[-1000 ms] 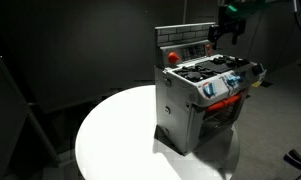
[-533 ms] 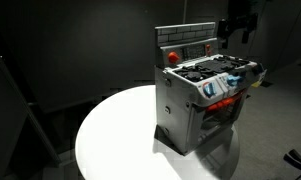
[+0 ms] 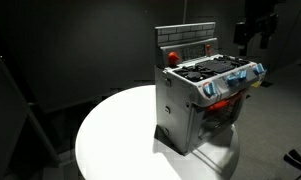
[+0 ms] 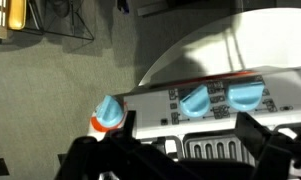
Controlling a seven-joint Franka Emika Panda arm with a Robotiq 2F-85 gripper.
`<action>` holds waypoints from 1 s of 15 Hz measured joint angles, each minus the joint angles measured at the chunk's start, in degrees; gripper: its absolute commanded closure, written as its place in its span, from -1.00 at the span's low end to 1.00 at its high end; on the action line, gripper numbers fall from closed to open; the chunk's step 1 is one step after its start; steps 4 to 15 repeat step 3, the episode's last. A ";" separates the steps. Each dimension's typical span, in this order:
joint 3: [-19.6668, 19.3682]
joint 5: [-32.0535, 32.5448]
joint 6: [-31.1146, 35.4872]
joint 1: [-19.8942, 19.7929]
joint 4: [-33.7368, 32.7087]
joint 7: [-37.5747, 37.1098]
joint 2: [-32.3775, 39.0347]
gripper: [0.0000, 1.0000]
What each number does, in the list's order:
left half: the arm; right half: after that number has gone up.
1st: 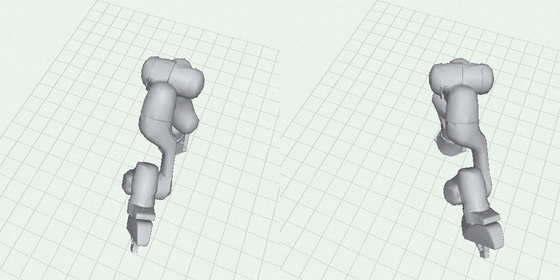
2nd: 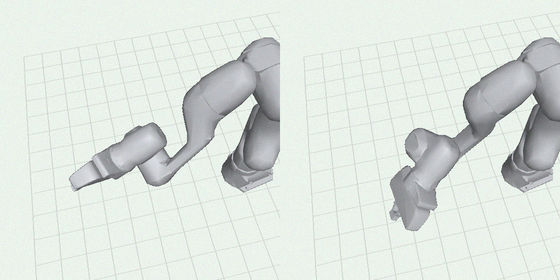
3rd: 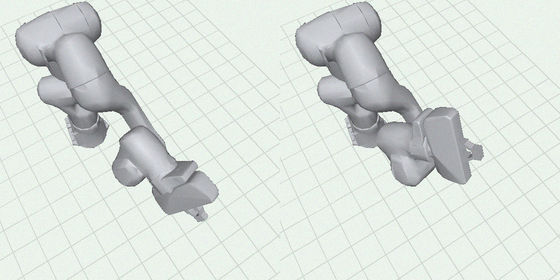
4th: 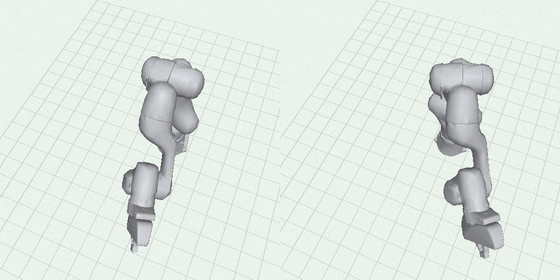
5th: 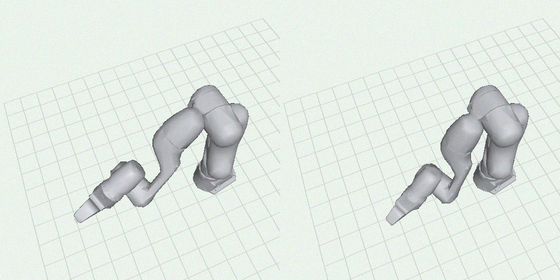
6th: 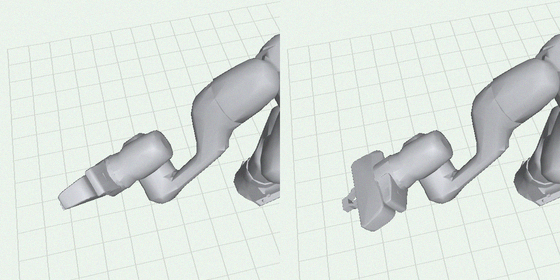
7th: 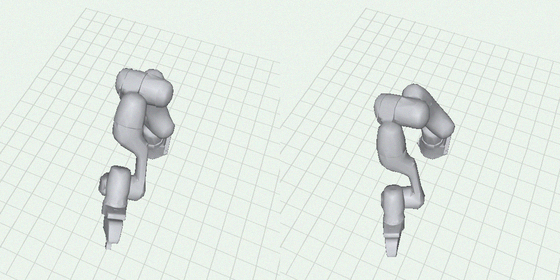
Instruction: Push the top right button on the toy stove
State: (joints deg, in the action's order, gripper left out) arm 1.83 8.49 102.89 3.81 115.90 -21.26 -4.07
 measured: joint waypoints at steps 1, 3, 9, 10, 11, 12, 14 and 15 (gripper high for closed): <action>0.40 -0.29 0.00 0.01 1.66 0.00 -0.97 -1.00; 0.82 -0.39 0.00 0.01 3.45 0.00 -2.03 -1.00; 0.82 -0.39 0.00 0.01 3.45 0.00 -2.03 -1.00; 0.82 -0.39 0.00 0.01 3.45 0.00 -2.03 -1.00; 0.82 -0.39 0.00 0.01 3.45 0.00 -2.03 -1.00; 0.82 -0.39 0.00 0.01 3.45 0.00 -2.03 -1.00; 0.82 -0.39 0.00 0.01 3.45 0.00 -2.03 -1.00; 0.82 -0.39 0.00 0.01 3.45 0.00 -2.03 -1.00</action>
